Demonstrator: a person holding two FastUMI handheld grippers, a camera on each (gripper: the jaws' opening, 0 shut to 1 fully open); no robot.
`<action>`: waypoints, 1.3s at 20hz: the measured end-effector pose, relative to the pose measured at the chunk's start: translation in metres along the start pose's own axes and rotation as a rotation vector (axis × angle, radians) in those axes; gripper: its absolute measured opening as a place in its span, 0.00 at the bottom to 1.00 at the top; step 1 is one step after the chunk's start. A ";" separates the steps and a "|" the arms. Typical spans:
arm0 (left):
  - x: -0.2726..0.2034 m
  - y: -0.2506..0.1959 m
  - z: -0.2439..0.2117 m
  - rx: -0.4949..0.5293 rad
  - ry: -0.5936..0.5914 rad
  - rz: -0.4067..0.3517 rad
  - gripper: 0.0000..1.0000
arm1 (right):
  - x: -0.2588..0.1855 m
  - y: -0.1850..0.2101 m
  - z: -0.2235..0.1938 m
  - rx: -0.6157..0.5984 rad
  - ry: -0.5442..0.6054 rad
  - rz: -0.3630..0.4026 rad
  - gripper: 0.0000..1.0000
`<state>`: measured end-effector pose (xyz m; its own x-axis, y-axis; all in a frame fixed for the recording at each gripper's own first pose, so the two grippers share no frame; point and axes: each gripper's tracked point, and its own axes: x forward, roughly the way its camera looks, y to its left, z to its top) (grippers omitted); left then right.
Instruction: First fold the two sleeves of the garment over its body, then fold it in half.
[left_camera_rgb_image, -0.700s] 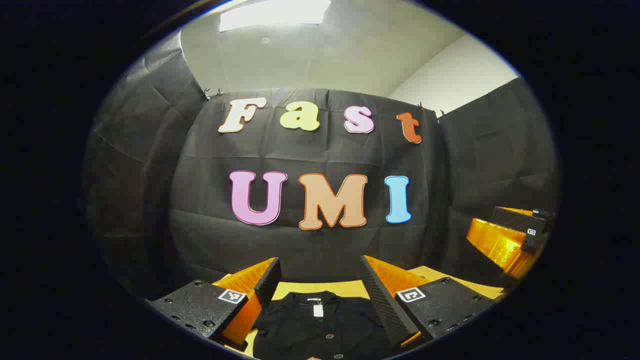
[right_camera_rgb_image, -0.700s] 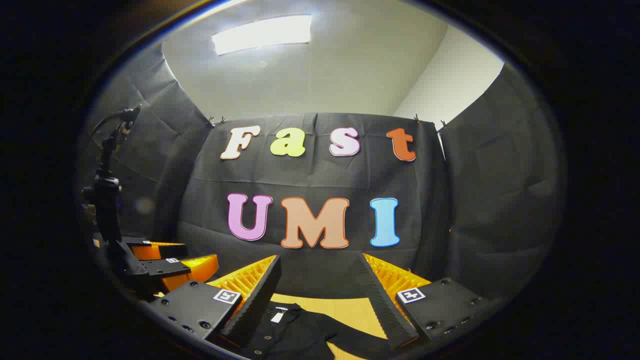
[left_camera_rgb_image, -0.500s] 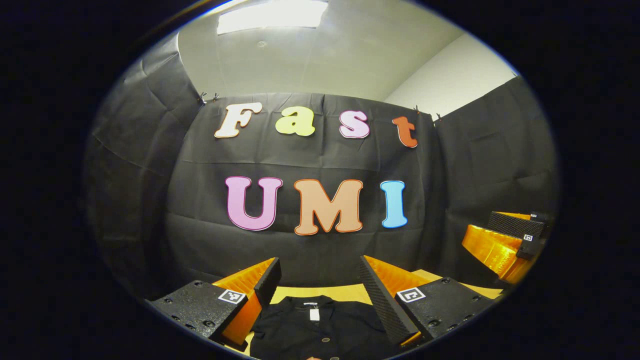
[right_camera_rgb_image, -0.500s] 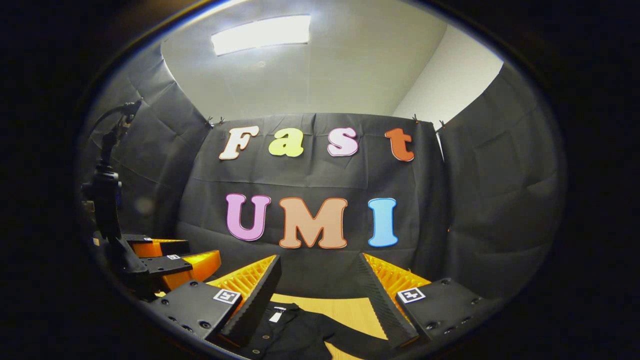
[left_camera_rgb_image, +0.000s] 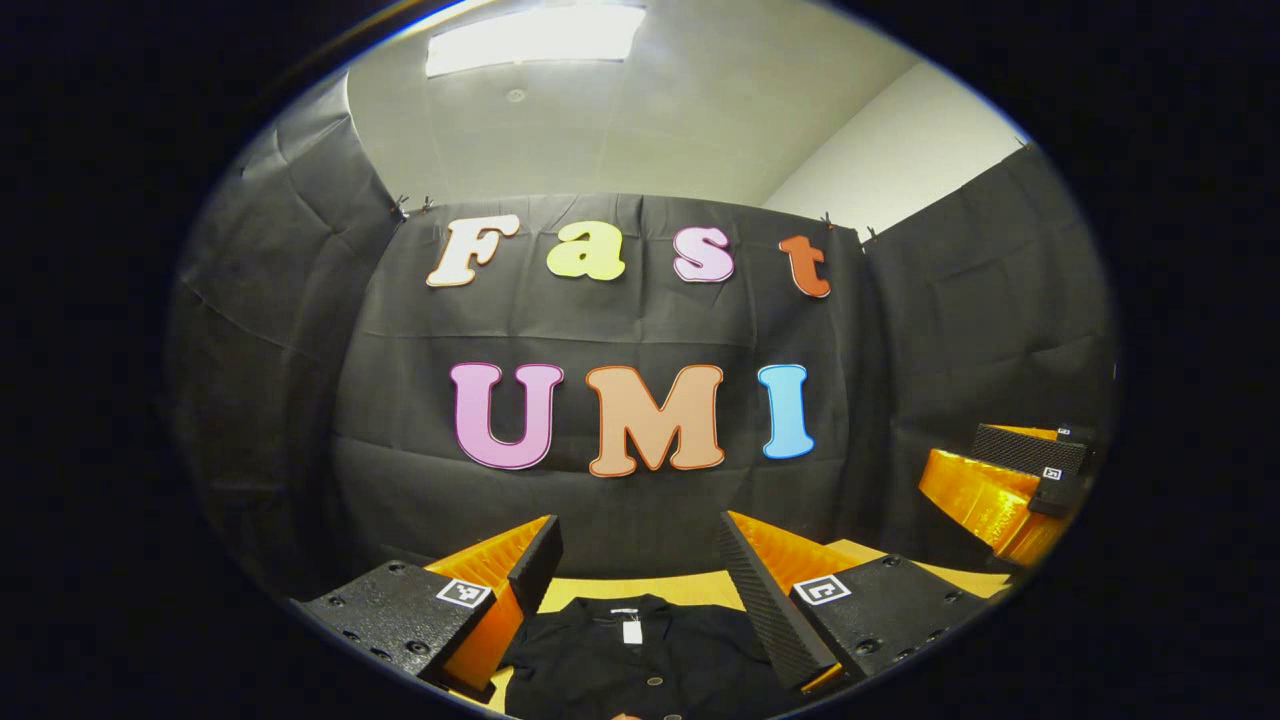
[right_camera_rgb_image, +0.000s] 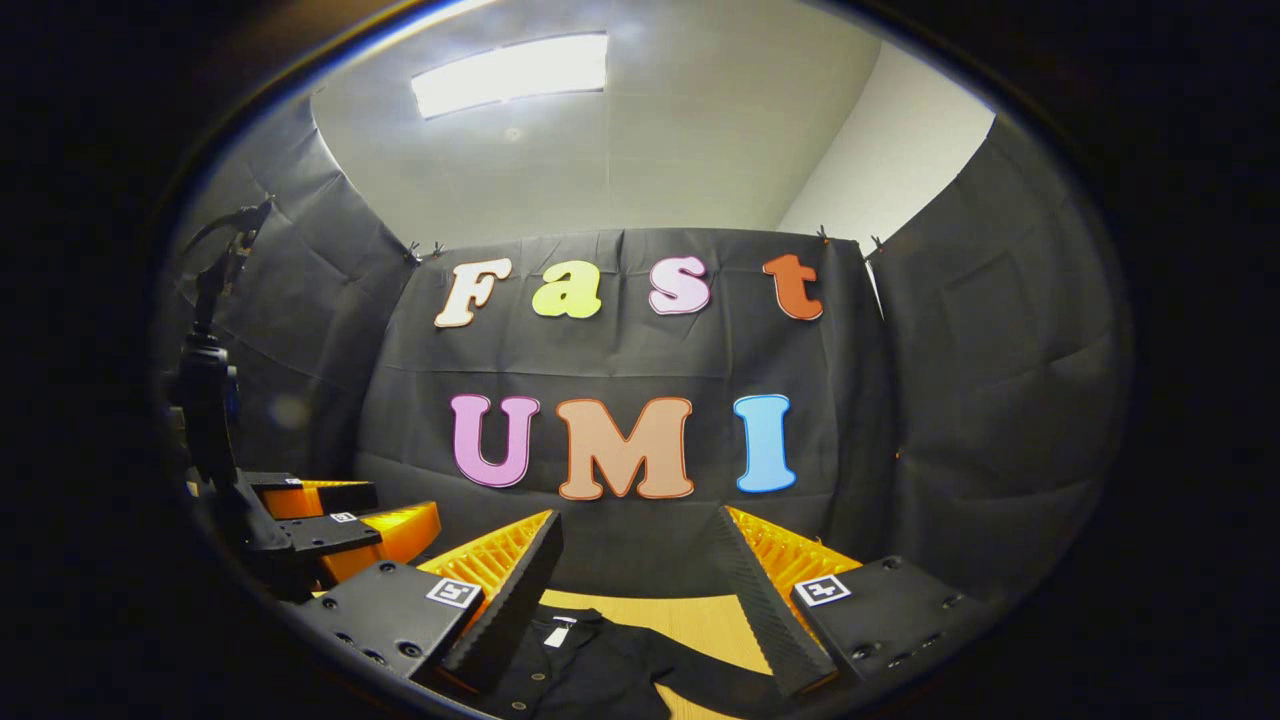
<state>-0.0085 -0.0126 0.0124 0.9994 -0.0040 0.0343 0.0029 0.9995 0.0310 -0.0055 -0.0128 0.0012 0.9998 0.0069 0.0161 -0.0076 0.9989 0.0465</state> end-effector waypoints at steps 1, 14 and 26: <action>-0.001 0.002 -0.001 -0.001 -0.002 0.007 0.95 | 0.000 0.000 0.003 0.009 -0.011 0.003 0.97; -0.019 0.029 0.003 0.049 -0.026 0.090 0.94 | 0.000 0.006 -0.003 0.009 -0.026 0.031 0.99; -0.027 0.037 -0.010 0.053 0.012 0.118 0.93 | 0.005 0.007 -0.017 0.027 0.015 0.050 0.97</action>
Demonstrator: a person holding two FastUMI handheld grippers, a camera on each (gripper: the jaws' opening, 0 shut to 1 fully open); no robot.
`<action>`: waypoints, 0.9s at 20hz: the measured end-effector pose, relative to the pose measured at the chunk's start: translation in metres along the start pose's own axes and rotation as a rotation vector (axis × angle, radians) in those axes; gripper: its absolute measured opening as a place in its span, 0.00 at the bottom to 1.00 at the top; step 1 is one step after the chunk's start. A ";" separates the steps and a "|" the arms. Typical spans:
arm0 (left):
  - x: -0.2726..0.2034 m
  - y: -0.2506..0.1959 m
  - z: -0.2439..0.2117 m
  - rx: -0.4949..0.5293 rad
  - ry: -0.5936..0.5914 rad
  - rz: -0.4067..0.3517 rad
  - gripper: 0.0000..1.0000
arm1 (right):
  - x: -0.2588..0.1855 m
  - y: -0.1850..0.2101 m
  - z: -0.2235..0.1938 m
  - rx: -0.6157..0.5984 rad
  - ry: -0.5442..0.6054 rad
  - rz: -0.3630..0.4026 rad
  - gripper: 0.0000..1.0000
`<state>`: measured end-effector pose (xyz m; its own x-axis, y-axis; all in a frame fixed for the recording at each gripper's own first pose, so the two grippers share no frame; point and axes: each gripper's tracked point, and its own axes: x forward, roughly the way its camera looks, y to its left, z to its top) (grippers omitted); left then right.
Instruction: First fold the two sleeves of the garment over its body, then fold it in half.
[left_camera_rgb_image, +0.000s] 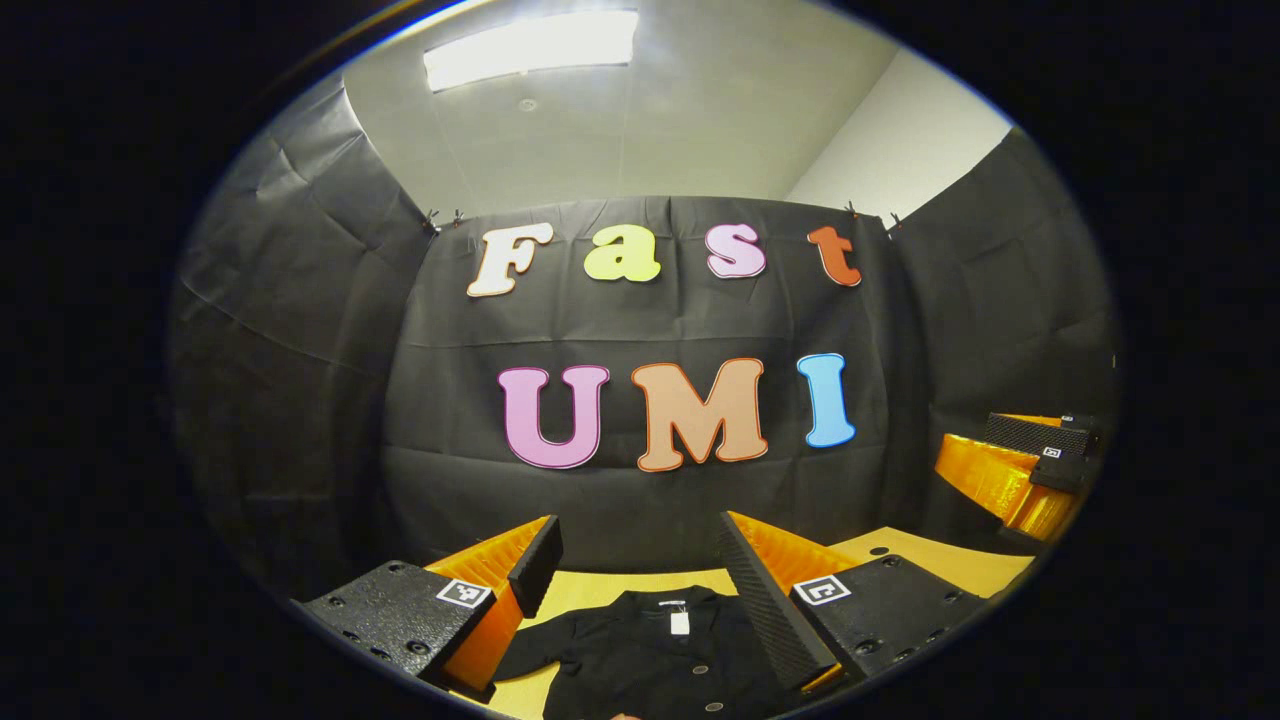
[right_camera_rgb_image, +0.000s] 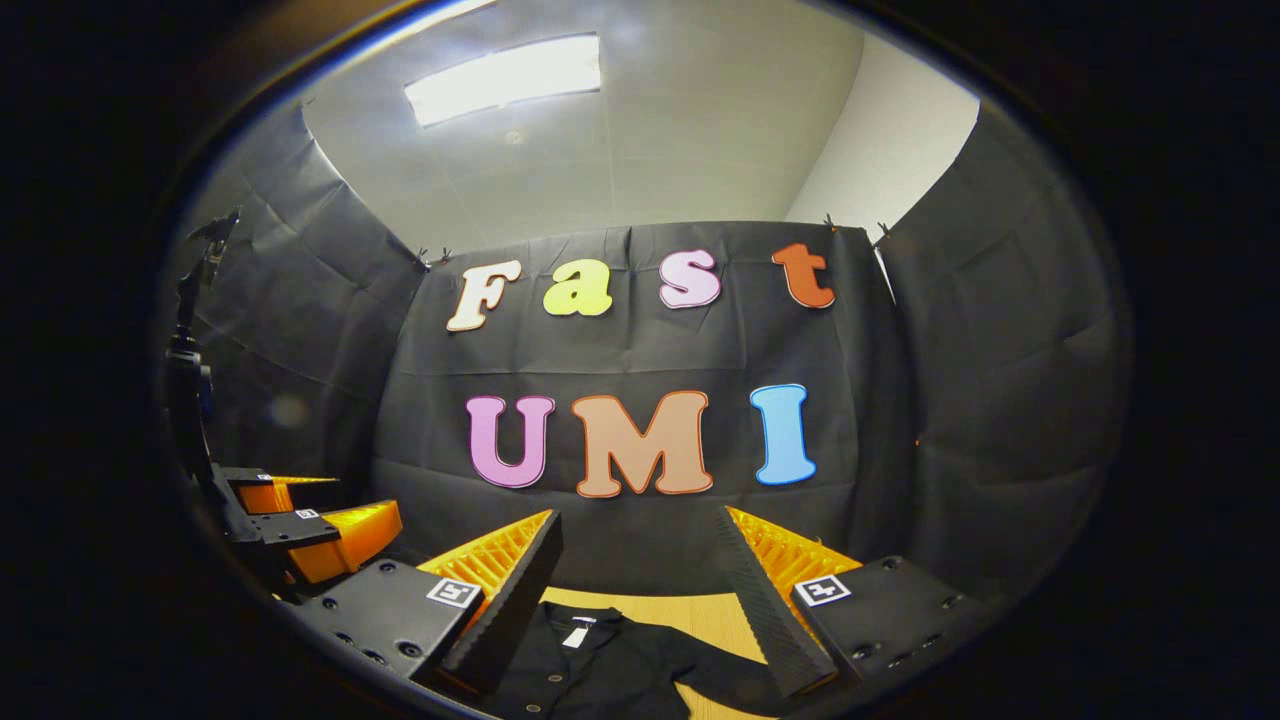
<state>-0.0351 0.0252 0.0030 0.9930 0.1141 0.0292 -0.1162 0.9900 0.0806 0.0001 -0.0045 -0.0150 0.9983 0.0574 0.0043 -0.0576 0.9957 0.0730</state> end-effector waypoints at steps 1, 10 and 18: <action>0.000 0.001 -0.001 -0.002 0.005 0.002 0.93 | 0.002 0.001 0.000 -0.001 0.001 0.002 0.97; 0.003 0.009 -0.008 -0.004 0.018 0.026 0.94 | 0.011 0.002 -0.009 -0.025 0.020 0.022 0.97; 0.010 0.006 -0.011 0.007 0.026 0.038 0.93 | 0.025 -0.063 -0.044 -0.074 0.085 -0.075 0.97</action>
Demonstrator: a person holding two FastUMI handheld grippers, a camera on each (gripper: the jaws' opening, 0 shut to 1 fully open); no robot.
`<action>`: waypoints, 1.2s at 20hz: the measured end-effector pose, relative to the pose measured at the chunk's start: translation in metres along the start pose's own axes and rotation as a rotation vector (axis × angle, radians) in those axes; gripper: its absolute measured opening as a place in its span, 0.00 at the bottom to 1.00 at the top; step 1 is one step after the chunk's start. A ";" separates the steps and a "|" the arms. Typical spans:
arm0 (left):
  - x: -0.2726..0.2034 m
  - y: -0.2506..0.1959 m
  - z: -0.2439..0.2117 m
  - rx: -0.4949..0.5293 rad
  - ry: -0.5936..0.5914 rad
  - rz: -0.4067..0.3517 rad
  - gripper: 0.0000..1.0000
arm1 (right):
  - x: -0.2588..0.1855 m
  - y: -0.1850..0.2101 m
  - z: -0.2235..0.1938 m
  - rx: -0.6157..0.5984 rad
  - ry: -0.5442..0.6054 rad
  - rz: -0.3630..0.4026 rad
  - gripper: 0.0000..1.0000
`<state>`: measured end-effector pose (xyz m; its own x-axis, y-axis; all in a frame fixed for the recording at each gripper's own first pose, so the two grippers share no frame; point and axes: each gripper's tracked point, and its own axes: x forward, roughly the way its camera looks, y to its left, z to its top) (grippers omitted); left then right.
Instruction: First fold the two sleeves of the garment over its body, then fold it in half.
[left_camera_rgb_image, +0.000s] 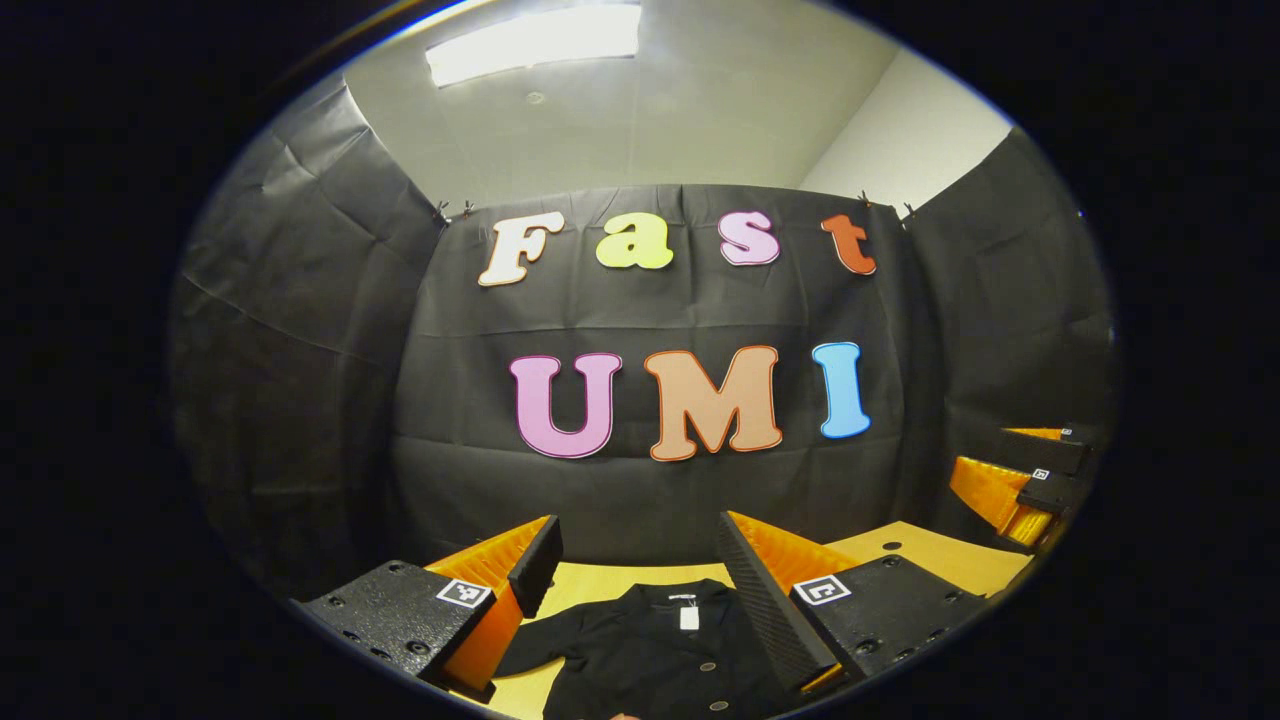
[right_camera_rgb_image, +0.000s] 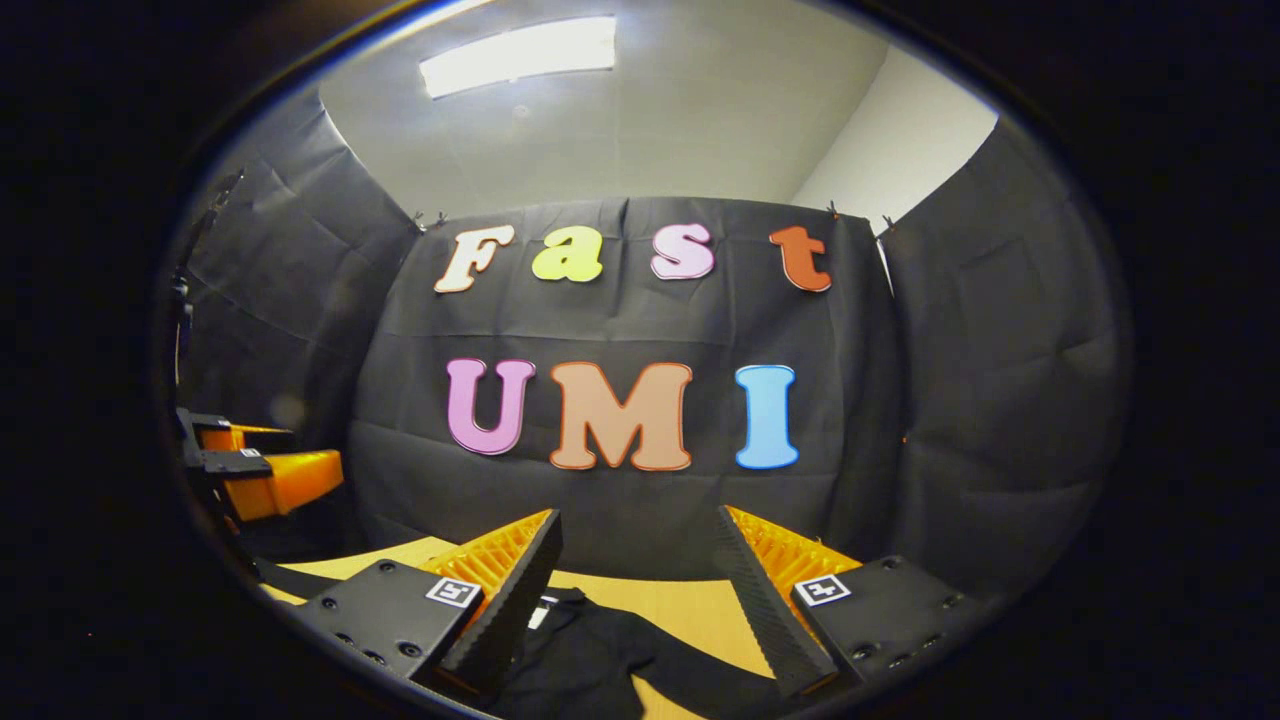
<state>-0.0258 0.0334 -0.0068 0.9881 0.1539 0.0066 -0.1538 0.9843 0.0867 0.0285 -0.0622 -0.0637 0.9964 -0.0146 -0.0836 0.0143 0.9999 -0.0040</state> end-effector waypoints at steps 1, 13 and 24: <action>0.001 -0.001 0.001 0.004 0.001 0.002 0.93 | 0.004 -0.012 -0.007 -0.009 0.012 -0.021 0.98; 0.010 -0.021 -0.008 0.037 0.034 0.021 0.94 | 0.023 -0.134 -0.132 -0.108 0.297 -0.157 0.98; 0.016 -0.034 -0.017 0.069 0.060 0.076 0.95 | -0.009 -0.203 -0.302 -0.122 0.825 -0.161 0.99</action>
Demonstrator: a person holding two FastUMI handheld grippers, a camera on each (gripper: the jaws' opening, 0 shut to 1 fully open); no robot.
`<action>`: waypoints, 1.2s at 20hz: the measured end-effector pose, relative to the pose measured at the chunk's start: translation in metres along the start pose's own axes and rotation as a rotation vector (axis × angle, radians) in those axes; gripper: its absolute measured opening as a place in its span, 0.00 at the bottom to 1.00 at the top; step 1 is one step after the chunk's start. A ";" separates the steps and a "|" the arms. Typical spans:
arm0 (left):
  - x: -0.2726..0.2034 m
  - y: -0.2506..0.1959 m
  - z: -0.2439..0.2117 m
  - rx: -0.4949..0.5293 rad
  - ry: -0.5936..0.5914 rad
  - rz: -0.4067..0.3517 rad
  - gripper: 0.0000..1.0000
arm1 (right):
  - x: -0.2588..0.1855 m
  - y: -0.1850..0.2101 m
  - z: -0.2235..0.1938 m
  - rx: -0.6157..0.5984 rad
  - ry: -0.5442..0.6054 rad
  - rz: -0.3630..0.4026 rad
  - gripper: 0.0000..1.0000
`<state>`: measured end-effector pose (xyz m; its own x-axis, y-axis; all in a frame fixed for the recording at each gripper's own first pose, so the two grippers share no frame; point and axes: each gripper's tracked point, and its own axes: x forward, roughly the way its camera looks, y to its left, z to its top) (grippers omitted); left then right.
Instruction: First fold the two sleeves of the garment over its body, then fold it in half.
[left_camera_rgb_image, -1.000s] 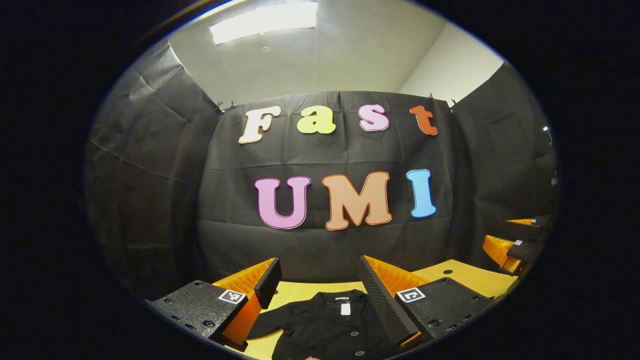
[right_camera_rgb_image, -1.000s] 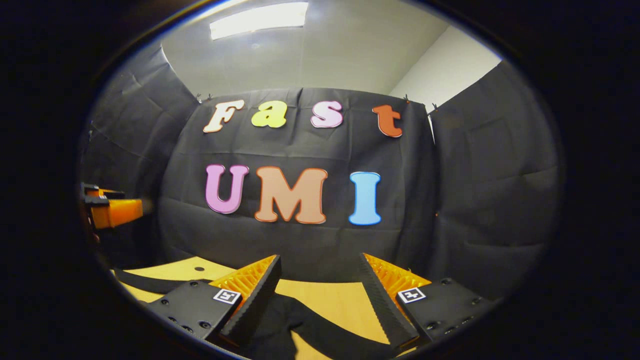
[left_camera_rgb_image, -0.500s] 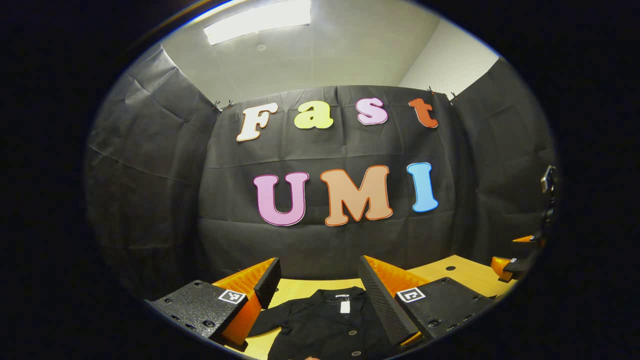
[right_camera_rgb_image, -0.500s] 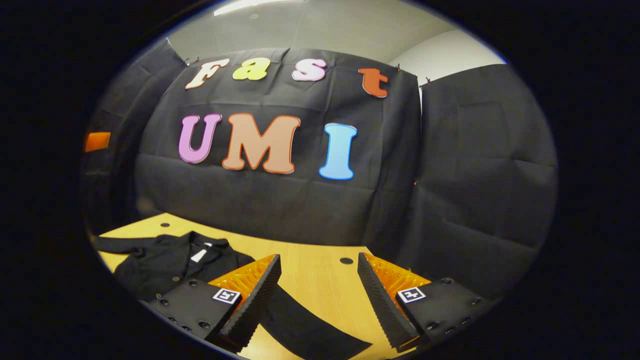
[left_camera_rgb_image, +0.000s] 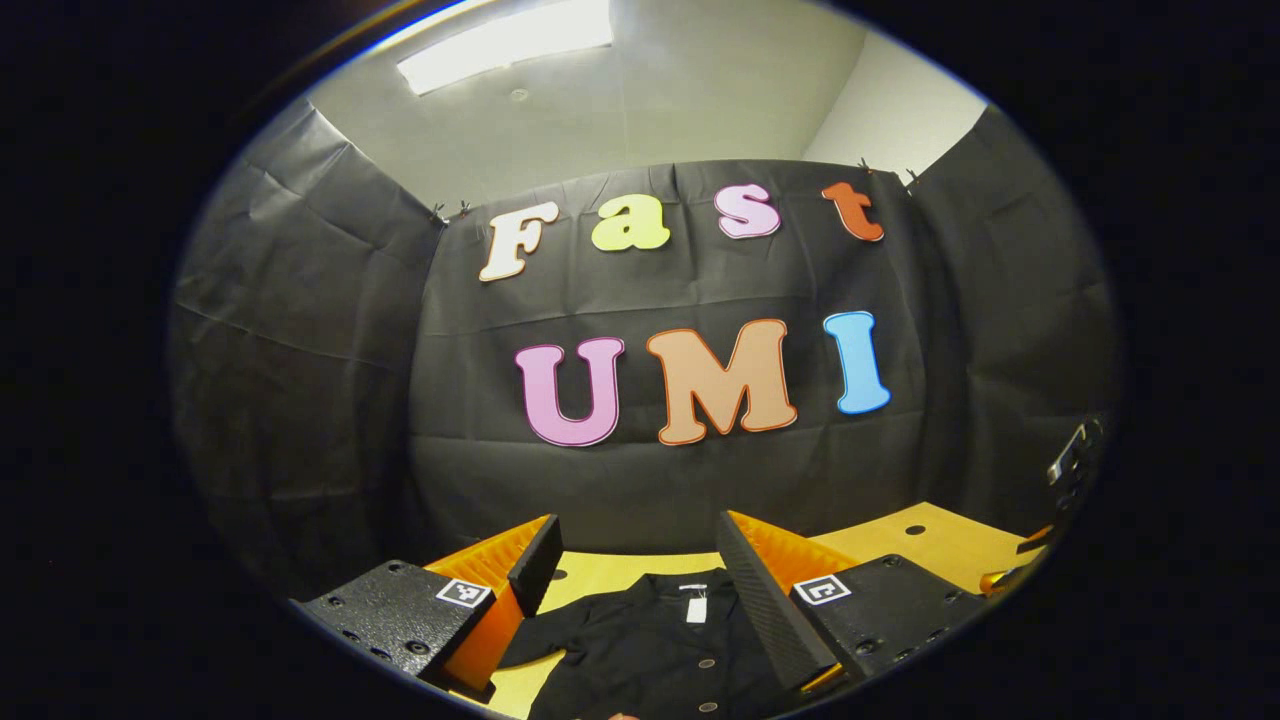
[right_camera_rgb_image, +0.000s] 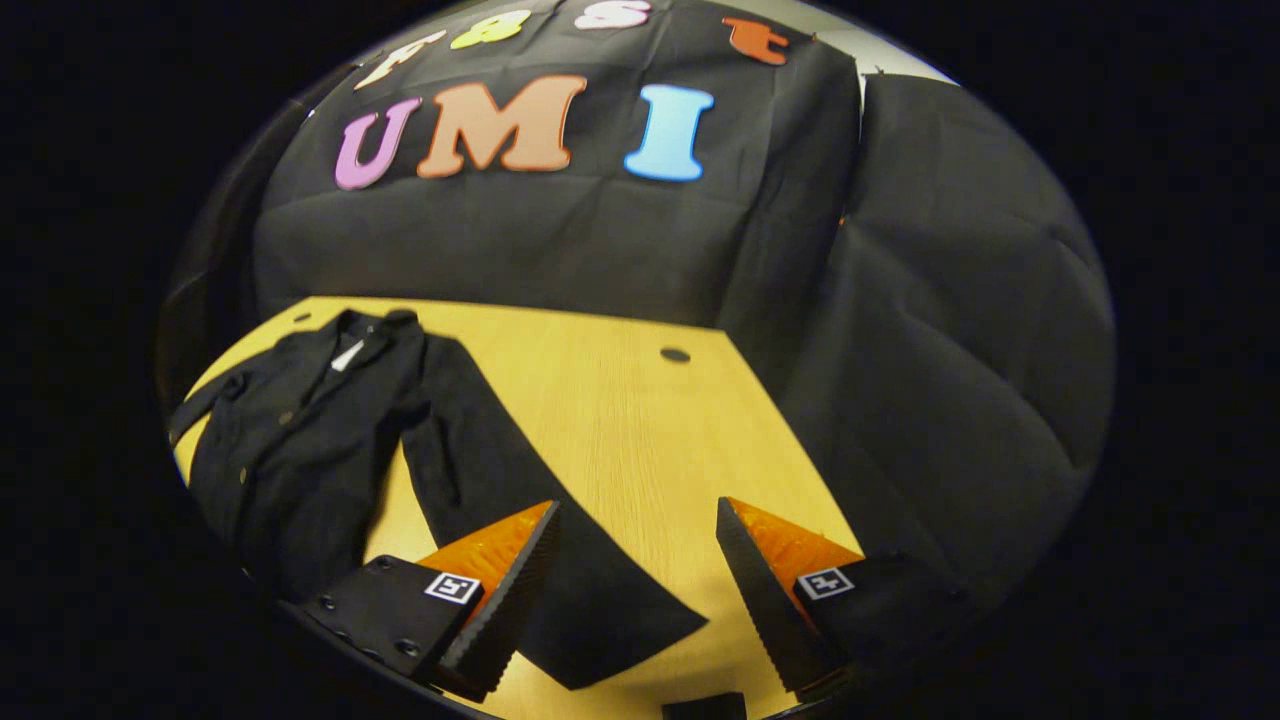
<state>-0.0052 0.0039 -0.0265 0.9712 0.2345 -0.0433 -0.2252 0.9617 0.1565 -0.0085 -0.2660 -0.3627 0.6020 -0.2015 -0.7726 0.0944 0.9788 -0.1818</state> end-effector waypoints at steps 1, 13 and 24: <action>0.001 -0.003 0.000 0.003 0.003 0.003 0.93 | 0.007 -0.002 -0.013 -0.005 0.046 0.001 0.99; -0.004 -0.039 -0.007 0.039 0.016 -0.002 1.00 | 0.006 0.007 -0.025 0.128 0.319 0.167 0.77; -0.003 0.006 -0.011 -0.015 -0.018 0.030 0.93 | -0.029 0.088 0.088 0.142 0.039 0.277 0.04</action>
<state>-0.0101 0.0110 -0.0362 0.9651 0.2610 -0.0211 -0.2554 0.9562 0.1427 0.0521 -0.1710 -0.3033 0.5896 0.0751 -0.8042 0.0427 0.9914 0.1238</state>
